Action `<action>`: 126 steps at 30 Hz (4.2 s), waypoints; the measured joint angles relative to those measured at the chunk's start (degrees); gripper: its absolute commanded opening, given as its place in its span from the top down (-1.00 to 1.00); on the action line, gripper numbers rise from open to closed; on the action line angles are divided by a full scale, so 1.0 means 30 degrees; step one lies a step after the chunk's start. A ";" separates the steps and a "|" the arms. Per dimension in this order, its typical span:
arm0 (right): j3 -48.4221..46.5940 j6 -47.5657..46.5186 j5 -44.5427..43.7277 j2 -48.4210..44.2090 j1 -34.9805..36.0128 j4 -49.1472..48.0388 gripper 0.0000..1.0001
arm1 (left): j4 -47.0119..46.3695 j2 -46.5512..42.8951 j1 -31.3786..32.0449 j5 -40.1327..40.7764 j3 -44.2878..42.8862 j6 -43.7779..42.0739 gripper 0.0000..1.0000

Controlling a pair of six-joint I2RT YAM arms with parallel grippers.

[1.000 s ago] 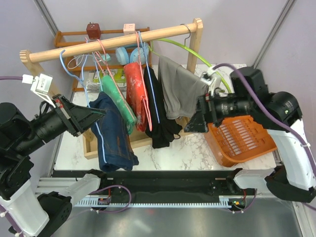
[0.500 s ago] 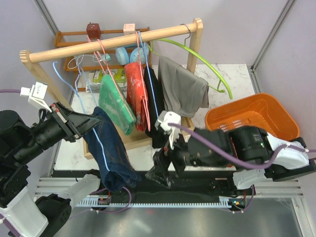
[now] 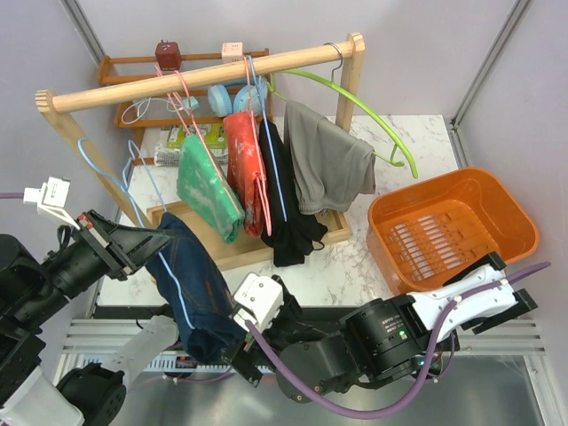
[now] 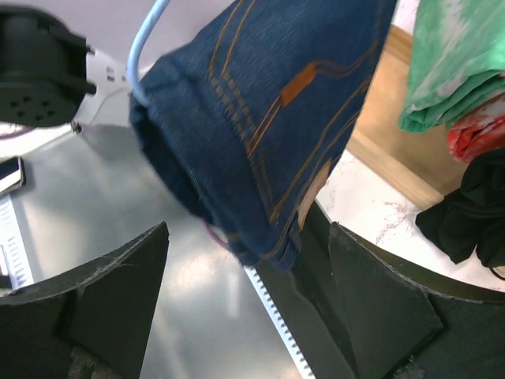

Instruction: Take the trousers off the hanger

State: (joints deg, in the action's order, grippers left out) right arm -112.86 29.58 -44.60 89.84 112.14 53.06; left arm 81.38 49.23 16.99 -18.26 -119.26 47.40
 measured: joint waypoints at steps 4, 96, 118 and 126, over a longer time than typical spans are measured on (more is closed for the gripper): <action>0.0153 -0.0131 -0.1020 0.0080 0.0000 -0.1071 -0.71 | 0.0022 -0.0474 0.0000 -0.0102 0.0517 0.0415 0.96; -0.1319 -1.7923 -1.0469 0.2455 0.0583 -2.2301 1.00 | -0.0860 -0.7490 0.0000 -0.2368 0.8582 0.4014 0.96; 0.1086 -2.0779 -1.2947 -0.1763 0.4830 -2.0640 1.00 | -0.0743 -0.9056 0.0248 -0.1078 1.1424 0.3942 0.96; 0.6273 -1.8702 -1.3806 -0.5311 0.8488 -2.0079 1.00 | -0.0750 -0.7927 0.0255 -0.0656 1.1249 0.3504 0.96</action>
State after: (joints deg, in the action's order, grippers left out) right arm -94.04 -26.52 -86.02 73.91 137.60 -7.18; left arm 79.13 25.45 17.76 -20.23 -85.52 57.91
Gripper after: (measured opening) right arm 0.036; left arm 0.045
